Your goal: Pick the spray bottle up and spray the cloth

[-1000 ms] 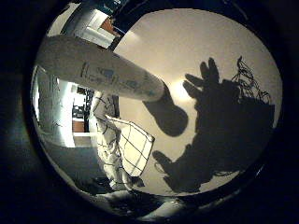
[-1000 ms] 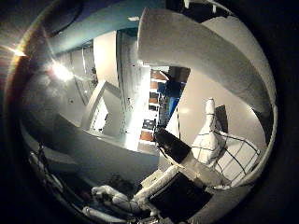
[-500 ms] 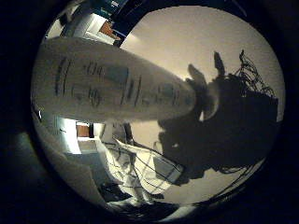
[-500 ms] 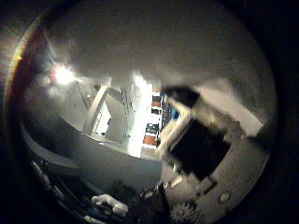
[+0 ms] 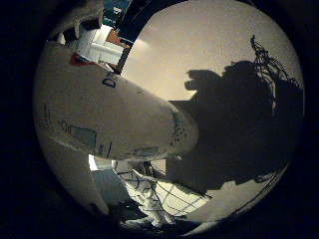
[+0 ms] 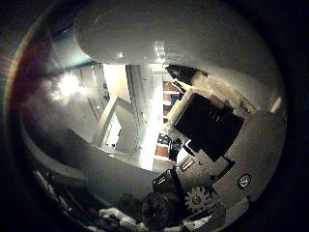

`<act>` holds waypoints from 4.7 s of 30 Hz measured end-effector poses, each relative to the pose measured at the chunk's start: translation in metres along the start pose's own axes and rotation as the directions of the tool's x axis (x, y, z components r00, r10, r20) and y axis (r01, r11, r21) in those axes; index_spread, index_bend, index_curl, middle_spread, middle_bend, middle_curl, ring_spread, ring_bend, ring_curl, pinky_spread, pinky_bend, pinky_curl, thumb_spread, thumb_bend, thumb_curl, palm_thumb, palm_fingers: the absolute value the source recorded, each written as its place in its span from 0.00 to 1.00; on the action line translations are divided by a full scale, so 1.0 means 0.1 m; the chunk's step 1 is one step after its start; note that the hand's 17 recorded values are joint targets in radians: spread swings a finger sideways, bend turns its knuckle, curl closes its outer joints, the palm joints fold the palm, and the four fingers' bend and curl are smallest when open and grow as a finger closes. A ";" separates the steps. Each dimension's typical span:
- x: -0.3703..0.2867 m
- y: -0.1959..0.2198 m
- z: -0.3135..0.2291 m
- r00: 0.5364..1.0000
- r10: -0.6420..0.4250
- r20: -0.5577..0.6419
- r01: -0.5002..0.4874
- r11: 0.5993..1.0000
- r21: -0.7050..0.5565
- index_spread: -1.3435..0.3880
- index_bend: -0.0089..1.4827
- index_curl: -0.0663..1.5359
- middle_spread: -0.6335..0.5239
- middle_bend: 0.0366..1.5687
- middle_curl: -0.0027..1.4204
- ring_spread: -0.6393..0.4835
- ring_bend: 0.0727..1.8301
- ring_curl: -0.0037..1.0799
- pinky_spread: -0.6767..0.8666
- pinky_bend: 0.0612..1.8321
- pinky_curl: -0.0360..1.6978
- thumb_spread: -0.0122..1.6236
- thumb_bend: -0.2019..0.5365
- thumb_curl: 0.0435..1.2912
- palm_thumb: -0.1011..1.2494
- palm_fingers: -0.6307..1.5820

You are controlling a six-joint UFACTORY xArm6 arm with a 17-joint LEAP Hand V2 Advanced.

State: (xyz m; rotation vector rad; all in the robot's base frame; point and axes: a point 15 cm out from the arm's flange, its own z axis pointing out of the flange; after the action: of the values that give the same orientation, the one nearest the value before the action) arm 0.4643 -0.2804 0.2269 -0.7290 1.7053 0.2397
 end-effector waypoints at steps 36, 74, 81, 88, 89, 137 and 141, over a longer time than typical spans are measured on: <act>-1.66 1.28 0.51 0.513 -0.847 -0.136 0.524 0.435 -0.732 0.67 0.80 0.50 0.46 0.87 0.47 0.41 0.76 0.60 0.30 0.60 0.58 0.58 0.25 0.54 0.88 0.81; -0.92 1.61 0.87 -0.093 -0.990 -0.106 0.132 0.093 -0.987 0.67 0.80 0.50 0.46 0.88 0.46 0.41 0.77 0.58 0.29 0.59 0.61 0.60 0.25 0.55 0.85 0.81; -1.41 1.74 0.89 -0.011 -0.987 -0.163 0.247 0.155 -0.956 0.67 0.80 0.50 0.46 0.88 0.46 0.41 0.77 0.58 0.29 0.58 0.61 0.60 0.25 0.55 0.85 0.81; -2.02 2.19 1.15 0.201 -0.969 -0.142 0.412 0.215 -0.885 0.67 0.80 0.50 0.46 0.87 0.46 0.42 0.77 0.58 0.29 0.58 0.61 0.59 0.25 0.55 0.85 0.82; -2.12 2.26 1.20 0.235 -0.962 -0.135 0.435 0.229 -0.871 0.67 0.80 0.50 0.46 0.87 0.46 0.42 0.78 0.58 0.29 0.58 0.61 0.59 0.25 0.55 0.85 0.82; -2.24 3.43 2.78 0.861 -0.396 0.320 0.509 0.646 -0.569 0.68 0.80 0.50 0.48 0.87 0.47 0.42 0.78 0.57 0.29 0.57 0.64 0.57 0.25 0.58 0.85 0.82; -2.02 3.40 2.79 0.881 -0.360 0.305 0.472 0.654 -0.592 0.68 0.80 0.50 0.48 0.87 0.47 0.42 0.78 0.57 0.29 0.57 0.64 0.57 0.25 0.58 0.84 0.81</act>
State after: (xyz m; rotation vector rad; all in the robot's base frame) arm 0.5112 0.1998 0.2647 -1.5650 1.2246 0.5697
